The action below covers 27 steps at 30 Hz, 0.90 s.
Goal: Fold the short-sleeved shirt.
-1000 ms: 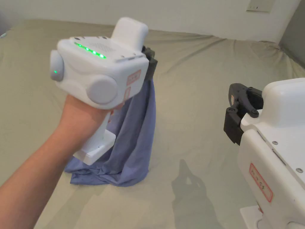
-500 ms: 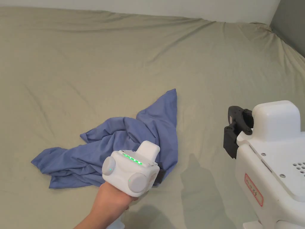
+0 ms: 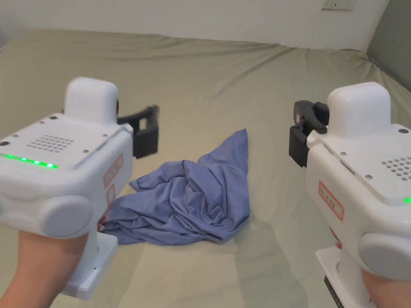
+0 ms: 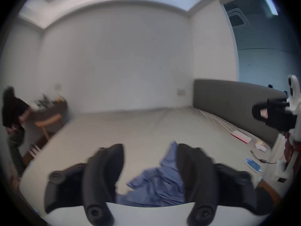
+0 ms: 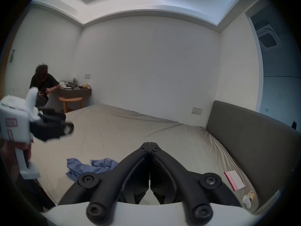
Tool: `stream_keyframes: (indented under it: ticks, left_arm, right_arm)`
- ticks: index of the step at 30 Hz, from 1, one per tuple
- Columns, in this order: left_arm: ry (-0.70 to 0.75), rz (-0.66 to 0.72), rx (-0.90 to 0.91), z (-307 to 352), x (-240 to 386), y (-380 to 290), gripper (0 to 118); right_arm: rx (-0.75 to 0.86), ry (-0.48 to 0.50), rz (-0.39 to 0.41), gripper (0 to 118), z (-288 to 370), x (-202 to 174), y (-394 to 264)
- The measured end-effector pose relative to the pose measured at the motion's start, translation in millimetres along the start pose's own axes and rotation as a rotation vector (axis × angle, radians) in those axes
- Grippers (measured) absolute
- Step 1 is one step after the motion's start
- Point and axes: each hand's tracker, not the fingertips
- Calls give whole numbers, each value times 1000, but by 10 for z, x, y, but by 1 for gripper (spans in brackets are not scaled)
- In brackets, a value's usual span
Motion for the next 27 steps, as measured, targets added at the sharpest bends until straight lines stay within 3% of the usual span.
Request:
stream_keyframes:
  ticks: [3,4,13,27]
  left_arm:
    - [119,-57,100,331,-27,134,6]
    - [139,-68,128,424,-27,136,0]
    - [153,-66,101,638,89,-25,0]
    - [158,-104,62,475,24,27,0]
  right_arm:
    - [17,17,1,1,51,-125,85]
    - [24,22,3,1,71,-171,99]
    - [33,62,54,1,185,-484,59]
    - [39,65,75,1,90,-433,92]
